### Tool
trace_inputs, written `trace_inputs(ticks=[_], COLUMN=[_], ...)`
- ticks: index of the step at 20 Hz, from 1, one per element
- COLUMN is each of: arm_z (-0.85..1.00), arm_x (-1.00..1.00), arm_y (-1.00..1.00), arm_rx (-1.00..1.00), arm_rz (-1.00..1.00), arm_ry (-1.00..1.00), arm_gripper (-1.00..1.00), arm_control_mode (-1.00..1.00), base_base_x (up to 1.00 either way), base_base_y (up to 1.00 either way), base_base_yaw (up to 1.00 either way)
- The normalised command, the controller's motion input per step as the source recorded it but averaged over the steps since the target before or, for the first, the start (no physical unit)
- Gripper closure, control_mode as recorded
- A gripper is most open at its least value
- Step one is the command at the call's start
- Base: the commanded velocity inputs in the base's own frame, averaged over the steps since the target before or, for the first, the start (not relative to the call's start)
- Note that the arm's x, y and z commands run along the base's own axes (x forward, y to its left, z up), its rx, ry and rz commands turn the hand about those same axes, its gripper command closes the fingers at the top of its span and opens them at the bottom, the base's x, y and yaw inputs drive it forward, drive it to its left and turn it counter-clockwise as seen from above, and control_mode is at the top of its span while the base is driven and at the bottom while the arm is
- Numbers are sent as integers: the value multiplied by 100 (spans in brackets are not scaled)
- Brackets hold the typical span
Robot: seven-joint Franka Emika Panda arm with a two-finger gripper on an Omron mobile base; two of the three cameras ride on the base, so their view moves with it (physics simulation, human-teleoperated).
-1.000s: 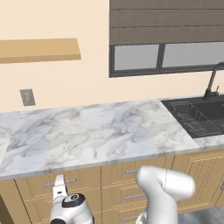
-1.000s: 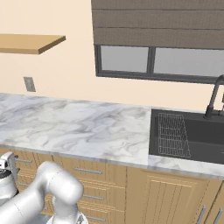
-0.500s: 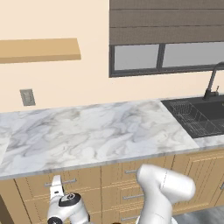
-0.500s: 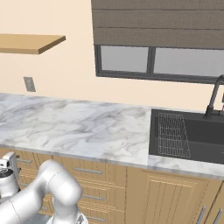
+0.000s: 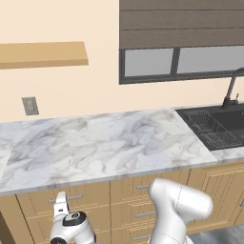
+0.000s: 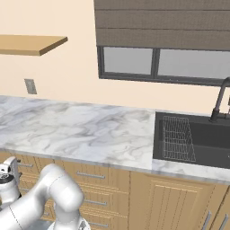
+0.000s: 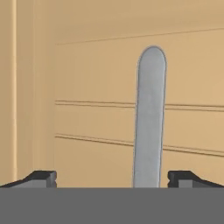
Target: Take the tongs from the drawer on the left and place them on the dining counter next to the tray containing the kebab skewer.
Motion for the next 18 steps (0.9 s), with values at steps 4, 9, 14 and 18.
trace_inputs(ticks=[4, 9, 14, 18], arm_z=[-11, 0, 0, 0], arm_x=[15, 0, 0, 0], arm_y=[3, 0, 0, 0], arm_rx=[0, 0, 0, 0], arm_rz=[0, 0, 0, 0], arm_ry=[-1, 0, 0, 0], arm_gripper=[-100, 100, 100, 100], arm_control_mode=[-100, -100, -100, -100], base_base_x=[0, 0, 0, 0], base_base_y=[0, 0, 0, 0], base_base_yaw=[0, 0, 0, 0])
